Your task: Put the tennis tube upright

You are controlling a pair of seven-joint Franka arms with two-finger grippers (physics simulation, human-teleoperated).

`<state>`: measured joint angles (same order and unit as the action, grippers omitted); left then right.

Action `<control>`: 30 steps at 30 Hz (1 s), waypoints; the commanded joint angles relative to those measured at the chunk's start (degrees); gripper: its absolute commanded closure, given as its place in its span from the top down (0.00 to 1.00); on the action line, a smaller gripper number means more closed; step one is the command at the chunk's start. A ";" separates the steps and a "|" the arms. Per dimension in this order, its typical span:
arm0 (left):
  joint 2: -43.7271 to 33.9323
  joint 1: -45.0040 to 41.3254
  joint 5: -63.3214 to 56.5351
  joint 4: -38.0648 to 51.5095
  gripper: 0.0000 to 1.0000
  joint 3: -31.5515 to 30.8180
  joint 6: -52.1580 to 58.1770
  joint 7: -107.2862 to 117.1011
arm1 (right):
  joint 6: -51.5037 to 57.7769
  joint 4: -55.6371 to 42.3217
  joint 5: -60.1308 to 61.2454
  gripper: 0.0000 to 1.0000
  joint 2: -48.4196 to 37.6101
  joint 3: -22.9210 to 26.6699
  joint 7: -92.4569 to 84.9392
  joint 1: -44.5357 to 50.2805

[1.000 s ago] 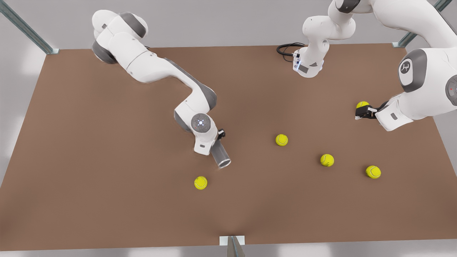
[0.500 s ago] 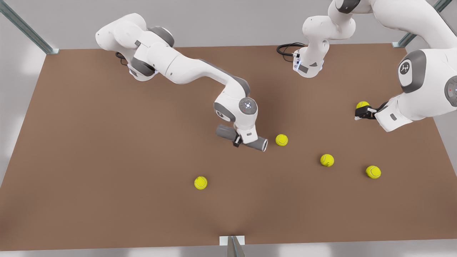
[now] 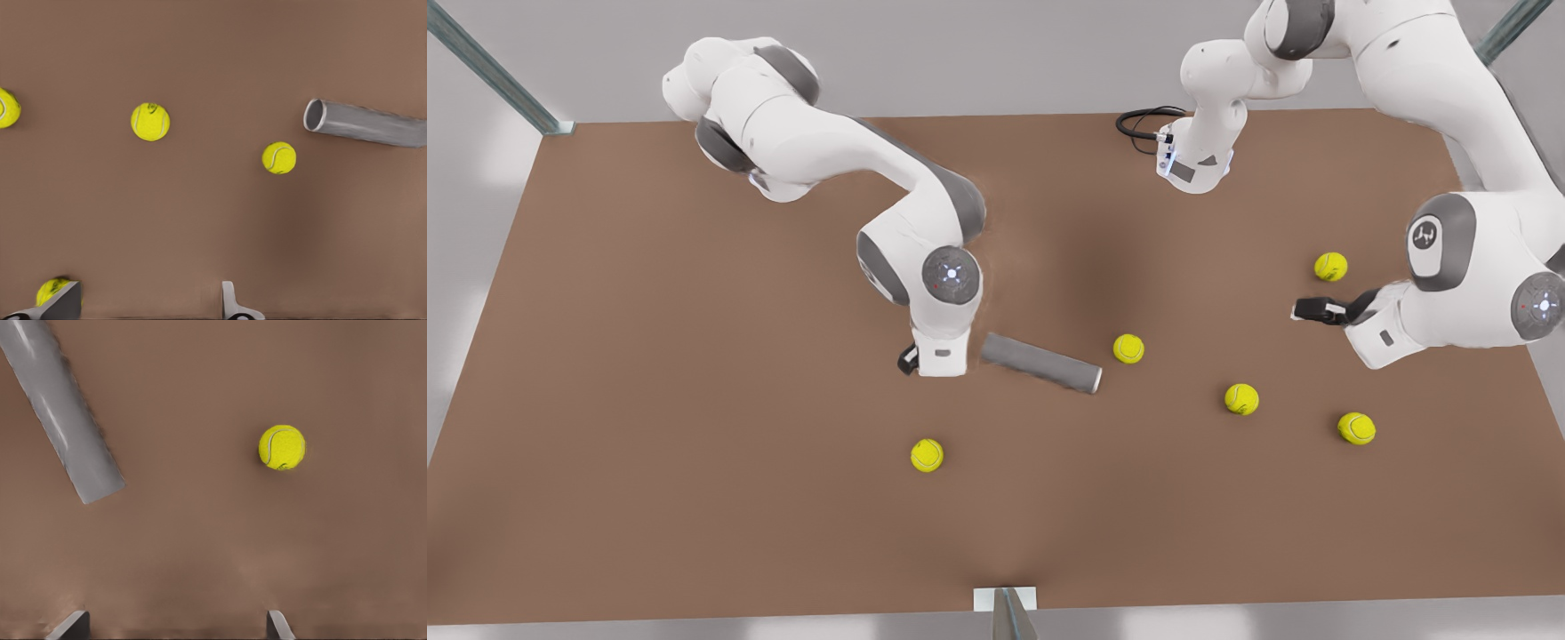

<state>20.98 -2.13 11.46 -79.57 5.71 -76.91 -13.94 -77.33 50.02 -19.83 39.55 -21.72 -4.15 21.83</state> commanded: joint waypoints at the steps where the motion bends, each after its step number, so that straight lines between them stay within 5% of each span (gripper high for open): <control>1: 0.73 0.02 16.21 -0.41 1.00 0.09 -0.17 -0.12 | 0.33 3.13 0.23 1.00 -2.62 0.28 0.10 -2.04; 3: 7.31 -0.42 29.91 -3.66 1.00 -0.09 -5.62 -4.23 | -17.20 35.37 9.28 1.00 -23.88 3.08 9.15 -15.67; 4: 9.77 -0.68 33.70 -3.75 1.00 -0.26 -7.28 -7.14 | -20.67 39.80 9.72 1.00 -26.28 4.23 9.16 -17.86; 8: 16.55 -3.50 45.22 -8.41 1.00 -4.04 -23.37 -20.86 | -17.34 35.94 9.81 1.00 -25.84 4.14 9.42 -22.89; 11: 19.45 -3.50 45.76 -8.41 1.00 -8.09 -29.62 -20.95 | -17.68 31.81 22.37 1.00 -23.65 4.50 9.77 -28.60; 30: 19.10 -6.66 45.14 -21.06 1.00 -9.67 -31.02 -26.58 | -21.81 29.79 33.36 1.00 -20.92 4.50 9.68 -32.03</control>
<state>40.13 -8.84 56.59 -100.71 -4.10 -108.01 -40.52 -99.20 79.76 13.52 19.03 -17.30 5.47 -9.88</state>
